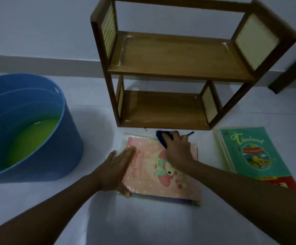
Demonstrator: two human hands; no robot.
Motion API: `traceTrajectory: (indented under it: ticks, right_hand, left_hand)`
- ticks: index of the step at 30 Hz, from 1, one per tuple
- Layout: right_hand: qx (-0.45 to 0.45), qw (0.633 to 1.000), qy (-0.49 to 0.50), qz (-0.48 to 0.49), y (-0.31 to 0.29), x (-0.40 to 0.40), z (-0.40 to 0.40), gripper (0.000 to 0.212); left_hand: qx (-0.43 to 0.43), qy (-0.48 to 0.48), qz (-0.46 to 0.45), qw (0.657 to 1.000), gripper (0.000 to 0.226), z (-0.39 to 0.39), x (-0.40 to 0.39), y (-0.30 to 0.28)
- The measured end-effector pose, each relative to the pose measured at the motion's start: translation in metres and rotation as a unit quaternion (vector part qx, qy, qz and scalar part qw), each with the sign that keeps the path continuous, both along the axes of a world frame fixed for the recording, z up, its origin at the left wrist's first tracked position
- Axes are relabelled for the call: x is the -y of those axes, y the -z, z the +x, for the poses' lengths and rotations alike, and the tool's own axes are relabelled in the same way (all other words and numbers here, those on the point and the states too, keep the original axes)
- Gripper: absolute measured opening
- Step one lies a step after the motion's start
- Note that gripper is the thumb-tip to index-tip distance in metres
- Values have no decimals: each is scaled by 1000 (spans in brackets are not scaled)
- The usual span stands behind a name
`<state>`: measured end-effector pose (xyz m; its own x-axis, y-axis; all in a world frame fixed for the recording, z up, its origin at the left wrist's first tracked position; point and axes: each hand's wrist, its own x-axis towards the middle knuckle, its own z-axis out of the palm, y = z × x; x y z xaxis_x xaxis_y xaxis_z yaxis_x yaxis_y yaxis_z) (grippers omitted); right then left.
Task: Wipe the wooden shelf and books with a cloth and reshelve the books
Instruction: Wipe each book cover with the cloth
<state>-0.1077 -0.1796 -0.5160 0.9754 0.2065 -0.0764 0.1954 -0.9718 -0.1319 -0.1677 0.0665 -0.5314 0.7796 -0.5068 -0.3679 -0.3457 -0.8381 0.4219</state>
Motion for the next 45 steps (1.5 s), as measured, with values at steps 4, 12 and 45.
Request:
traceTrajectory:
  ticks: [4,12,45]
  right_hand:
    - [-18,970,-241,34,8,-58,-89,61]
    - [-8,993,-113,16,10,12,-12,51]
    - [-157,986,63,-12,-3,157,-67,65]
  left_hand:
    - [35,-8,-13,999,141,1,-6,9]
    - [27,-6,-4,1000,138,2,-5,2]
    - [226,232,28,946,51,-9,40,-26]
